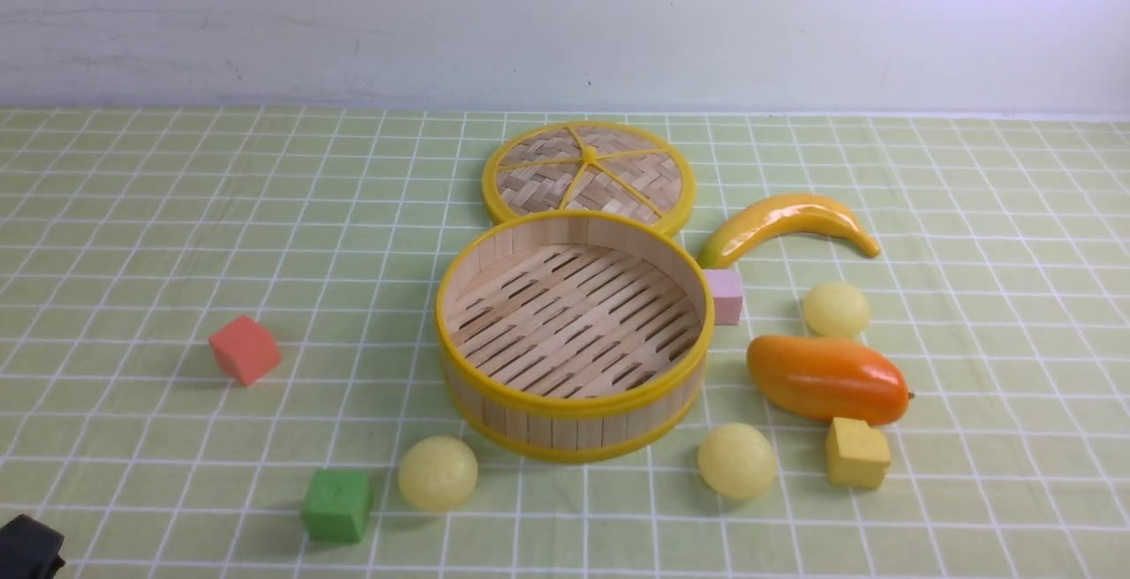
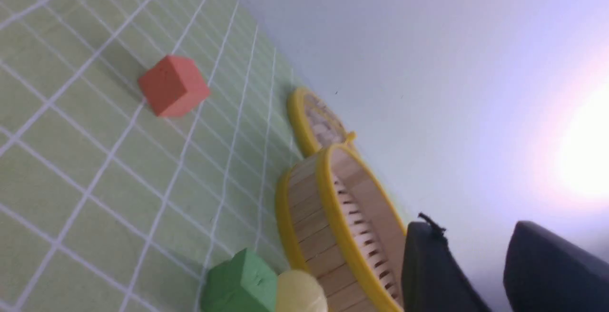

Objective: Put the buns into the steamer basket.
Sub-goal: Use the left arm to grab a steamed stuffed bun

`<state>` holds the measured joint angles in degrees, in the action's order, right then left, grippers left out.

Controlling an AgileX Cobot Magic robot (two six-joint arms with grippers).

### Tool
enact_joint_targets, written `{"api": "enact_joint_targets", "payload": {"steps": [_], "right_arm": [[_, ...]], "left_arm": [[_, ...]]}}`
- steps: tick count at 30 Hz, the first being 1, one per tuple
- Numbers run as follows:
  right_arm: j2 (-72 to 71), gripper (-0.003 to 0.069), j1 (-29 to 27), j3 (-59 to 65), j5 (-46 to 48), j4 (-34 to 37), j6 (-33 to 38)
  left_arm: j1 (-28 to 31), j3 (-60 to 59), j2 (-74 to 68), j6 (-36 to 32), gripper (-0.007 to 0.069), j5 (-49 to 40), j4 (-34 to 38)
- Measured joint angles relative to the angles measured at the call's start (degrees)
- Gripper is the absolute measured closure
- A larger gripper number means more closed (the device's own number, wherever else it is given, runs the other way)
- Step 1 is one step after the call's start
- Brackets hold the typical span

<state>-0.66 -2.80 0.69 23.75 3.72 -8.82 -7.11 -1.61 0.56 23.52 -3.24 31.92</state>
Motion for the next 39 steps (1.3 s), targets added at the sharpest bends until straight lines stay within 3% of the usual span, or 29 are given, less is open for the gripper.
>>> {"api": "enact_joint_targets", "payload": {"steps": [3, 4, 7, 11, 13, 15, 20, 25, 26, 29, 34, 39], "right_arm": [[0.0, 0.0420, 0.0, 0.0, 0.0, 0.0, 0.0], [0.0, 0.0420, 0.0, 0.0, 0.0, 0.0, 0.0], [0.0, 0.0420, 0.0, 0.0, 0.0, 0.0, 0.0], [0.0, 0.0420, 0.0, 0.0, 0.0, 0.0, 0.0], [0.0, 0.0420, 0.0, 0.0, 0.0, 0.0, 0.0], [0.0, 0.0420, 0.0, 0.0, 0.0, 0.0, 0.0], [0.0, 0.0420, 0.0, 0.0, 0.0, 0.0, 0.0], [0.0, 0.0420, 0.0, 0.0, 0.0, 0.0, 0.0], [0.0, 0.0420, 0.0, 0.0, 0.0, 0.0, 0.0], [0.0, 0.0420, 0.0, 0.0, 0.0, 0.0, 0.0], [0.0, 0.0420, 0.0, 0.0, 0.0, 0.0, 0.0], [0.0, 0.0420, 0.0, 0.0, 0.0, 0.0, 0.0]], "left_arm": [[0.0, 3.8, 0.0, -0.1, 0.0469, -4.6, 1.0], [0.0, 8.6, -1.4, -2.3, 0.0548, -9.5, 1.0], [0.0, 16.9, -7.1, -7.8, 0.0638, -18.7, 0.7], [0.0, 28.1, -19.6, -14.4, 0.0638, -35.1, 0.2], [0.0, 35.0, -31.7, -20.0, 0.0638, -47.7, -0.6], [0.0, 39.6, -43.7, -25.1, 0.0638, -53.9, -1.2], [-0.5, 44.8, -60.8, -33.1, 0.0638, -49.1, -1.2], [-10.0, 49.8, -71.3, -34.0, 0.0638, -42.2, -1.2], [-14.6, 52.2, -74.0, -32.4, 0.0638, -40.8, -3.4], [-19.4, 56.1, -79.8, -26.1, 0.0638, -41.0, -10.7], [-20.1, 61.8, -88.7, -17.6, 0.0638, -41.0, -23.0], [-20.1, 66.1, -95.2, -17.5, 0.0604, -41.1, -26.1]]}}
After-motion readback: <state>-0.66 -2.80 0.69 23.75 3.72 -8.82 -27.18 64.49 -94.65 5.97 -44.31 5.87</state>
